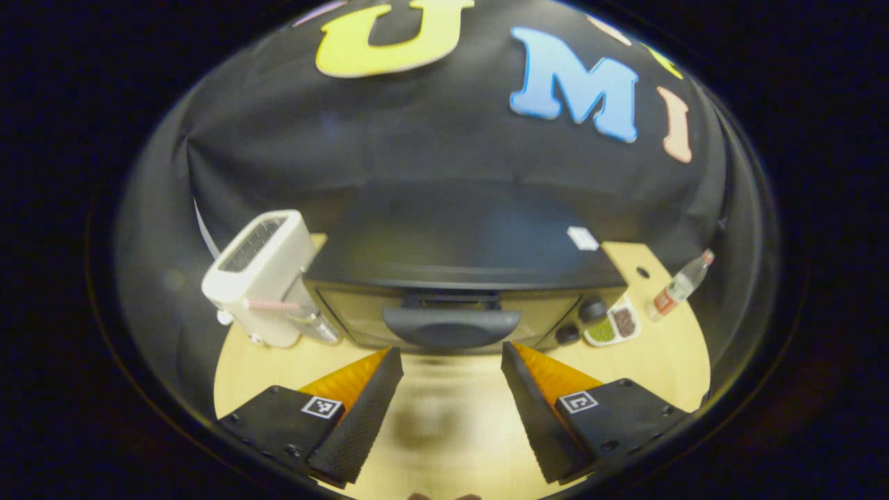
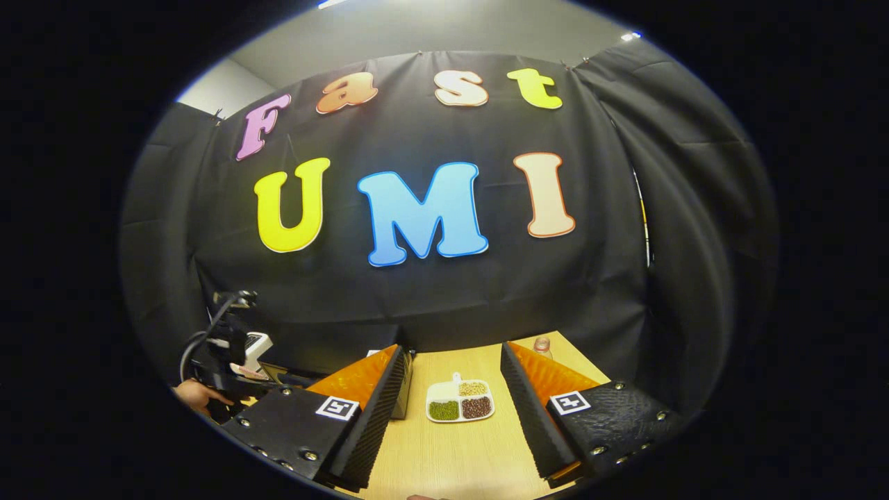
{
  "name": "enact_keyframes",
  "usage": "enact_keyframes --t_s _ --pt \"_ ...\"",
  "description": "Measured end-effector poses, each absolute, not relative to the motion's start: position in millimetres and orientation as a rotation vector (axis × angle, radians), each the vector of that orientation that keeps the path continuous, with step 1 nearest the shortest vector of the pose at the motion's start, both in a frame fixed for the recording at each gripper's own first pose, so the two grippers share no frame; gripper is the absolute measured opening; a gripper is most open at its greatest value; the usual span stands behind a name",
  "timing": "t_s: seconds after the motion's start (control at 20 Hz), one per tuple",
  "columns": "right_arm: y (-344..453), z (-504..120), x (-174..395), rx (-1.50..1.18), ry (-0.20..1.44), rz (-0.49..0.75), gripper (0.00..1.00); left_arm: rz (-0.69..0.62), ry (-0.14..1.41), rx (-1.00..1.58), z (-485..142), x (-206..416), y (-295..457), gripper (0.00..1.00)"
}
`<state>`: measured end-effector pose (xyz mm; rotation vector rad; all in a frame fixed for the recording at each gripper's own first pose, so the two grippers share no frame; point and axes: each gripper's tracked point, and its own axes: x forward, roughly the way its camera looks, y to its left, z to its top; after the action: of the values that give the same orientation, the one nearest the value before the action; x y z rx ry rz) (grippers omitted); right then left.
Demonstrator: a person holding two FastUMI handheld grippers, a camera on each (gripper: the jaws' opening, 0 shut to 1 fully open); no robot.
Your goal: Open the electric oven with the left hand, put the food in, and close the electric oven.
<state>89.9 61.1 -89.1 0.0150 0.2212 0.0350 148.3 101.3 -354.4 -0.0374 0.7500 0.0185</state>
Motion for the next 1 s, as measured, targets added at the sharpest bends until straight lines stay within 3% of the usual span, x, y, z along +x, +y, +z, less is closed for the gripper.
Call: enact_keyframes --t_s 0.15,0.25,0.3,0.35,0.4,0.65,0.7,0.75,0.85,0.9,1.0 --pt "73.9 -63.8 93.6 0.016 0.172 0.070 0.85 0.027 0.439 -0.092 -242.1 154.6 96.6 0.99" --pt "82.5 -40.1 93.7 0.018 0.128 0.092 0.93 0.041 0.266 -0.084 -168.6 143.2 98.3 1.00" --pt "84.4 -28.7 92.5 0.017 0.102 0.095 0.89 0.051 0.204 -0.077 -136.5 134.2 99.8 0.99" --pt "87.0 -17.2 91.1 0.018 0.080 0.097 0.97 0.047 0.153 -0.081 -108.4 124.1 100.4 0.99" --pt "90.5 -7.5 88.1 0.027 0.062 0.104 0.97 0.036 0.117 -0.090 -91.8 124.2 97.8 0.98" --pt "106.1 23.3 74.0 0.048 0.018 0.125 0.97 0.019 0.054 -0.067 -25.2 93.1 82.8 0.98" --pt "107.9 25.8 72.5 0.045 0.016 0.127 0.97 0.015 0.058 -0.063 -24.4 91.9 81.1 0.98" --pt "110.2 28.5 70.5 0.045 0.010 0.128 0.97 0.017 0.061 -0.057 -26.8 90.2 82.4 0.91" --pt "111.4 29.7 68.8 0.036 0.005 0.119 0.97 0.013 0.079 -0.056 -30.1 89.3 84.4 0.91" --pt "112.2 29.8 67.6 0.031 0.006 0.114 0.97 0.010 0.090 -0.059 -35.5 89.5 86.3 0.98" --pt "116.8 30.1 65.9 0.027 0.009 0.112 0.97 0.006 0.103 -0.068 -38.4 91.4 91.2 0.95"
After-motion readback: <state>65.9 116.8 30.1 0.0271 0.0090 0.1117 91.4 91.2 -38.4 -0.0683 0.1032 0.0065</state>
